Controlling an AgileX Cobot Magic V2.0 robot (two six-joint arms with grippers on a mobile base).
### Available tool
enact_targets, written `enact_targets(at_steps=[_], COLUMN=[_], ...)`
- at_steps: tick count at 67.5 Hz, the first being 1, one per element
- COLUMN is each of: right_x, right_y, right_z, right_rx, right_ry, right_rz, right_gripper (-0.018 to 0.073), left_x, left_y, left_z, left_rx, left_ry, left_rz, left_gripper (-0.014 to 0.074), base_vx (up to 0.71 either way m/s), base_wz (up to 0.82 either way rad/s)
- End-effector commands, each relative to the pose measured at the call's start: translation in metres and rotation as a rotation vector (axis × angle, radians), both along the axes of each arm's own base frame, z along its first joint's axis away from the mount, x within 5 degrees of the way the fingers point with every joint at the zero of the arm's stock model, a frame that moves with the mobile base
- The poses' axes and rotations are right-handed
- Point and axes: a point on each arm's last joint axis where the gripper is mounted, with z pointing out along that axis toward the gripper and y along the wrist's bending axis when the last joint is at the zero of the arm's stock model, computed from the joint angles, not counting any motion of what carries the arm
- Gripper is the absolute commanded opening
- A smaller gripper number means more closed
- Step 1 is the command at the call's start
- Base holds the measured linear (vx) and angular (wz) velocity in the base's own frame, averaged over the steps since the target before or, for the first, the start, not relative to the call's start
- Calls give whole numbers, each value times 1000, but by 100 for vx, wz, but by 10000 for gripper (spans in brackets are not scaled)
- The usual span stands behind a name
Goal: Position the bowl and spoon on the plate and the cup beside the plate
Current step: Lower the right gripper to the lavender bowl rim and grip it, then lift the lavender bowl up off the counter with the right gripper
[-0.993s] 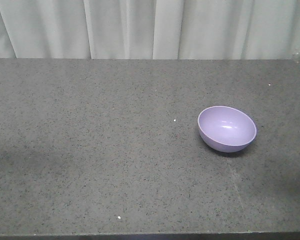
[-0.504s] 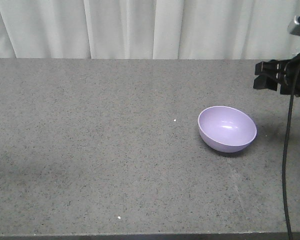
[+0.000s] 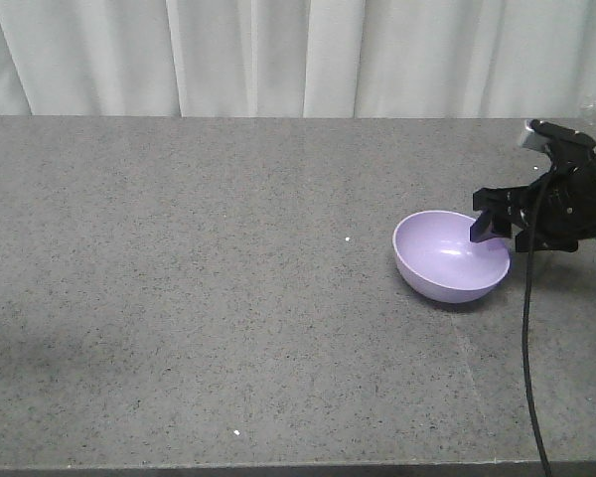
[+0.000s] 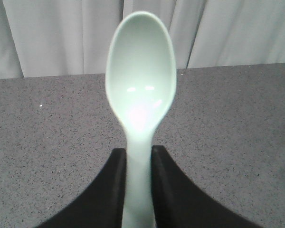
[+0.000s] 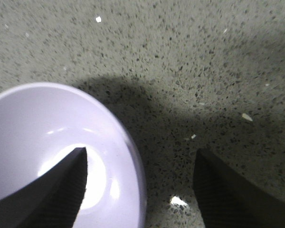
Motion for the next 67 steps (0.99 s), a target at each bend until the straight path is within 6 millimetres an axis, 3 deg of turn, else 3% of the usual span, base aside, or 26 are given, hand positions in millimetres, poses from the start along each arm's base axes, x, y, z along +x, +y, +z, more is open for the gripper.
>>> enact_targets(at_steps=[1, 16, 24, 36, 45, 55, 67], right_x=[5, 7, 6, 5, 6, -1, -27], right_y=[-1, 0, 0, 1, 3, 7, 15], right_z=[17, 7, 7, 7, 9, 31, 93], right_rx=[5, 9, 14, 12, 23, 48, 79], right_ry=[-80, -46, -43, -37, -56, -124, -311], right_rz=[-8, 26, 26, 48, 69, 84, 120], right_gripper=[473, 427, 286, 2, -11, -8, -6], left_x=[-4, -4, -4, -4, -4, -4, -4], left_y=[-1, -1, -1, -1, -1, -1, -1], left_z=[16, 17, 17, 17, 17, 17, 17], left_rx=[-24, -24, -24, -24, -24, -24, -24], left_ry=[-114, -124, -124, -124, -123, -123, -123], left_rz=[22, 28, 28, 27, 27, 27, 27], left_gripper=[-8, -8, -8, -8, -8, -8, -7], base_vx=[0, 0, 0, 0, 0, 0, 0], base_wz=[0, 0, 0, 0, 0, 0, 0])
